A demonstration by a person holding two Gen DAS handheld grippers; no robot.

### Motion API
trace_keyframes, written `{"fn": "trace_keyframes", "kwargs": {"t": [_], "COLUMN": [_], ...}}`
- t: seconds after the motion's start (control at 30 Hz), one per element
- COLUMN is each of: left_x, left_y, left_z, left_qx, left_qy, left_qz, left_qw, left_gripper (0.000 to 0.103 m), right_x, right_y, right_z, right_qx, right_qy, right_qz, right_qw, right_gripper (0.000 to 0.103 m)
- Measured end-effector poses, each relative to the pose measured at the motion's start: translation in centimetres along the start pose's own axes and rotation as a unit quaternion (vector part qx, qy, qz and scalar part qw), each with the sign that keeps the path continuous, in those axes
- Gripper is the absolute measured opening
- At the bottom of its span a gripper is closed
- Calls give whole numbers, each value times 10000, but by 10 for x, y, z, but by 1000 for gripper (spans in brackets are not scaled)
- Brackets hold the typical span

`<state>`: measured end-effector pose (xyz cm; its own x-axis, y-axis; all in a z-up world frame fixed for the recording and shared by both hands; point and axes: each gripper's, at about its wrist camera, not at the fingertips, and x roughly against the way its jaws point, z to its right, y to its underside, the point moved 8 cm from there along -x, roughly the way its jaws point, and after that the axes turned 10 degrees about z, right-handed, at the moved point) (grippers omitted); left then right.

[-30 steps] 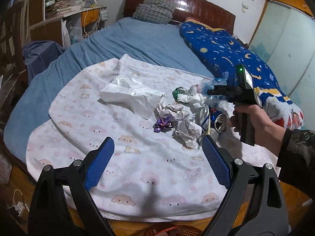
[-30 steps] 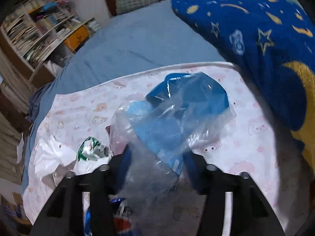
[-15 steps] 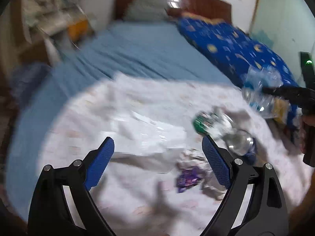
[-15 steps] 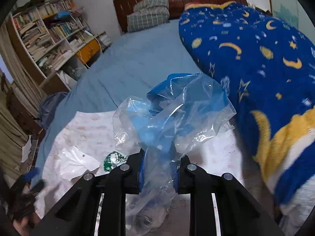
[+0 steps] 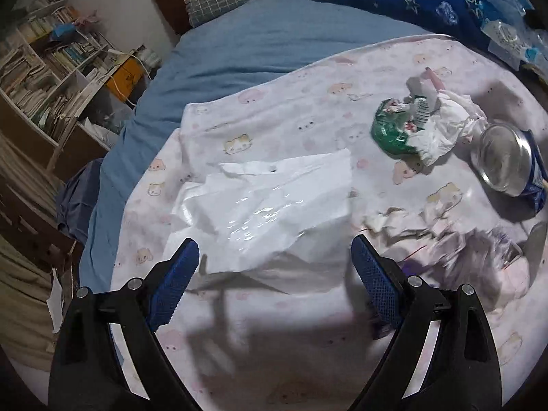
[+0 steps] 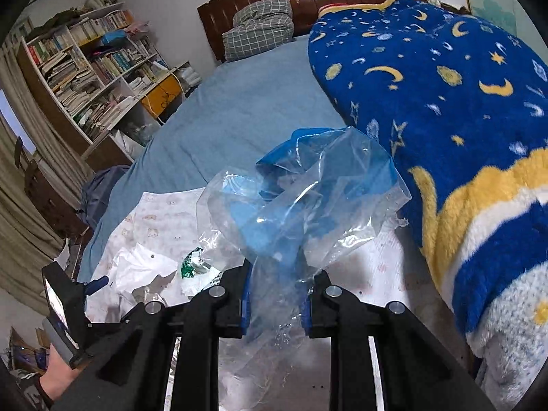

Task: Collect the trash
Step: 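Grasp the clear plastic bag with the right tool while the left tool grasps a white wrapper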

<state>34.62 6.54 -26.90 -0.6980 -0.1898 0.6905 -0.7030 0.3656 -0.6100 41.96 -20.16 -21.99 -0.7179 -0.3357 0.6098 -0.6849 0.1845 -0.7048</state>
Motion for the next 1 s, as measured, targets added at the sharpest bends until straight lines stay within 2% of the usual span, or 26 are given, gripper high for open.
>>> {"fn": "trace_keyframes", "kwargs": {"t": [0.07,0.1,0.17,0.23,0.33,0.4,0.5,0.67,0.8,0.9,1.0], "left_x": [9,15,10,-5,-18,-22,-23,-18,-12,-11,-6], "left_y": [-6,-11,-14,-12,-6,-3,1,-1,-4,-4,-5], "left_z": [3,7,9,9,-5,-19,-25,-30,-38,-49,-60], "left_qx": [74,40,-140,-196,290,534,799,1143,1301,1613,1906], "left_qy": [36,11,-108,-272,-182,-328,-190,70,43,114,177], "left_qz": [150,289,324,46,-204,-302,-369,-206,-3,64,182], "left_qw": [9999,9996,9993,9994,9992,9976,9959,9932,9915,9868,9813], "left_gripper": [90,90,90,90,90,89,81,73,52,47,39], "right_x": [2,2,2,3,2,0,-1,-1,0,0,1], "right_y": [4,4,7,9,13,14,15,17,18,18,19], "right_z": [4,6,10,12,11,9,7,3,2,4,5], "right_qx": [-14,-25,-120,-136,-92,-37,-36,-1,15,15,12], "right_qy": [18,18,0,-3,-43,-77,-127,-150,-170,-163,-155], "right_qz": [6,3,-11,-13,-76,-116,-131,-143,-164,-179,-201], "right_qw": [10000,10000,9999,9999,9999,9999,9998,9998,9997,9997,9997], "right_gripper": [22,22,22,22,22,22,22,22,22,22,22]}}
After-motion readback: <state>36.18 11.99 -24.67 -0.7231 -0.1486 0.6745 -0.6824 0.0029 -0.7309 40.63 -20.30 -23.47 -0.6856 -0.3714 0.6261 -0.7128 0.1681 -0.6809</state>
